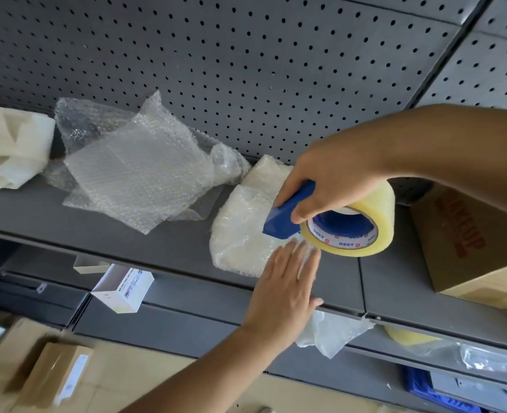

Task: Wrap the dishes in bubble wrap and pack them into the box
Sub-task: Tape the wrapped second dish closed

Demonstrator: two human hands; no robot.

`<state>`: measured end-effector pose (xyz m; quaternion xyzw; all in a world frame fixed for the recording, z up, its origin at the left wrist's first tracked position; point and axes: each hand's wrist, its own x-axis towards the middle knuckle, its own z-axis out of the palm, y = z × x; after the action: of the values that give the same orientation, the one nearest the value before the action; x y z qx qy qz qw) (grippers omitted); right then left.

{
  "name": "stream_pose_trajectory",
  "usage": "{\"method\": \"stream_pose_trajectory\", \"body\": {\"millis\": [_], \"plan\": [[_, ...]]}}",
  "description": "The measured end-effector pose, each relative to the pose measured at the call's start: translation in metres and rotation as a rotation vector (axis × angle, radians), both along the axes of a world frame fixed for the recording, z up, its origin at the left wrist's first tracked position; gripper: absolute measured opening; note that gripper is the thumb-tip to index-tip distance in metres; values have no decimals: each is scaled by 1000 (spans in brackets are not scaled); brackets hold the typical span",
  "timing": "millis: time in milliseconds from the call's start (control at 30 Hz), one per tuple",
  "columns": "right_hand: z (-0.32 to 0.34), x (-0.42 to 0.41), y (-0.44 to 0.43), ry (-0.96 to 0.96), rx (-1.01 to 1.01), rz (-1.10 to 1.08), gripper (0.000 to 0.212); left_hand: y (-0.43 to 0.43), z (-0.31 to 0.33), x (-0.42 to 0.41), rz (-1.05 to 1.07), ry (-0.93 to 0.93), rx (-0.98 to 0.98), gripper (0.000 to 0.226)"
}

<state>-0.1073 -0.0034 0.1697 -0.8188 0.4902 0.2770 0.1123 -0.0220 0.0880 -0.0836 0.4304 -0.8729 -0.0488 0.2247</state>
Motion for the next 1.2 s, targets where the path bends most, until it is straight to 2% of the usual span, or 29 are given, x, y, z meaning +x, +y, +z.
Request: {"method": "stream_pose_trajectory", "body": {"millis": [67,133,233,300,400,567,700,900,1033,1200], "plan": [[5,2,-1,-6,11,-17,35,-13,5,-4,91,-43,90,110],[7,3,-1,-8,11,-14,35,-20,7,-3,131,-60,118,113],[8,3,-1,-11,9,-9,36,-25,0,4,123,-51,46,93],[10,1,0,-6,7,-11,36,-29,-8,9,92,-20,-71,73],[10,-3,1,-10,3,-20,35,-36,-11,15,106,179,-180,43],[4,-14,0,-114,-14,-79,34,-34,-10,27,193,599,-100,20],[-9,-26,5,-195,-7,-117,38,-31,3,35,348,744,-23,14],[-26,-40,15,-292,-17,-186,50,-38,6,49,373,737,-13,25],[-33,-39,28,-247,-70,-202,58,-48,3,54,431,698,13,34],[-59,-36,39,-247,-81,-247,57,-51,-2,56,453,610,-8,26]]}}
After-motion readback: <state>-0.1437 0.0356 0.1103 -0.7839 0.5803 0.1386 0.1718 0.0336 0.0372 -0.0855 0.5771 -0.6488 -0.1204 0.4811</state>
